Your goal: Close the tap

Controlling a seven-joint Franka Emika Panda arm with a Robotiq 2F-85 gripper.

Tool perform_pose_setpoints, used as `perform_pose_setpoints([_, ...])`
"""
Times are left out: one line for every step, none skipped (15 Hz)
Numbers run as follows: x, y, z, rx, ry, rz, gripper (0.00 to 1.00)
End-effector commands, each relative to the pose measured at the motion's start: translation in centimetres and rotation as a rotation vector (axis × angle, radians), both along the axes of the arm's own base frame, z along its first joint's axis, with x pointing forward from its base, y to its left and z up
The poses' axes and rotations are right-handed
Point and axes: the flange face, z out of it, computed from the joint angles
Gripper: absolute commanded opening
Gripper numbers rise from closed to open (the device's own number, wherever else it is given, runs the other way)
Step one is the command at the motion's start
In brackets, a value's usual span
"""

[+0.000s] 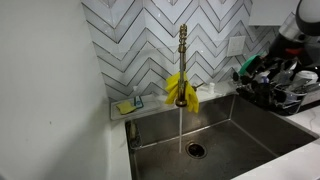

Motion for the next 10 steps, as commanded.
perform_pose_setpoints([0.8,0.4,-0.3,0.033,0.019,0.028,1.00])
perform_pose_setpoints([1.5,0.7,-0.7,0.057,0.035,0.051,1.00])
perform_pose_setpoints([2.0,0.9,-0.9,0.067,0.043,0.062,1.00])
perform_pose_setpoints([2.3,1.0,-1.0,0.071,0.047,0.065,1.00])
perform_pose_setpoints([2.4,1.1,-1.0,0.073,0.047,0.066,1.00])
perform_pose_setpoints([2.4,1.2,-0.9,0.075,0.046,0.068,1.00])
perform_pose_setpoints([2.4,1.3,-0.8,0.075,0.045,0.069,1.00])
perform_pose_setpoints([2.7,1.4,-1.0,0.085,0.036,0.069,1.00])
perform_pose_setpoints([3.4,1.7,-1.2,0.098,0.030,0.084,1.00])
perform_pose_setpoints([4.0,2.0,-1.4,0.109,0.028,0.099,1.00])
